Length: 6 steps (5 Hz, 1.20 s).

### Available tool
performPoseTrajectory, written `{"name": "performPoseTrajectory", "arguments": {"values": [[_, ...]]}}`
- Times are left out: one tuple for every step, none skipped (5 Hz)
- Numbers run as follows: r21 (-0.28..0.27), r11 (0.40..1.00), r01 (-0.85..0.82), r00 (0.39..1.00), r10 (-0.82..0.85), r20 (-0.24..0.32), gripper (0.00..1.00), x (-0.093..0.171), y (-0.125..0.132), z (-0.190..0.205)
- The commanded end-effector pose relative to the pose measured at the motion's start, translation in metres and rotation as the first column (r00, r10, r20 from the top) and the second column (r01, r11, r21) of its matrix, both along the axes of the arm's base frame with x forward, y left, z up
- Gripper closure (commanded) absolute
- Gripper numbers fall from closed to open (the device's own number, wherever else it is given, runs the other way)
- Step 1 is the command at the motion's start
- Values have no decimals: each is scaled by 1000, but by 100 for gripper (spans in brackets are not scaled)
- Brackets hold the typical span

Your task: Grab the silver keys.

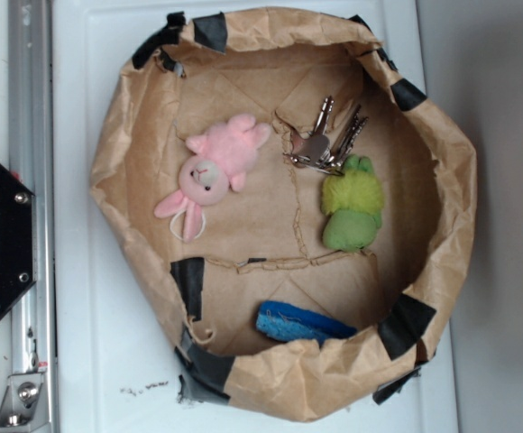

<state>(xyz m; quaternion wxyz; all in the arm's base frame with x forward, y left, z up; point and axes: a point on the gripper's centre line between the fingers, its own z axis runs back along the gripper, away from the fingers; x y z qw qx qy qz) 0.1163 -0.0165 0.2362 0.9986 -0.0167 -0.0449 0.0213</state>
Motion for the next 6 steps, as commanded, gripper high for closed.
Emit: {"name": "performPoseTrajectory", "arguments": {"values": [[0, 1000, 0, 1000, 0, 0, 0, 0, 0, 0], [35, 997, 74, 989, -77, 123, 0, 47, 2, -12], [9, 997, 81, 995, -82, 64, 0, 77, 22, -27], [37, 987, 155, 983, -158, 94, 0, 98, 38, -49], [-22, 969, 247, 966, -244, 87, 0, 119, 43, -69], [-69, 951, 302, 938, -283, 202, 0, 134, 34, -79]]}}
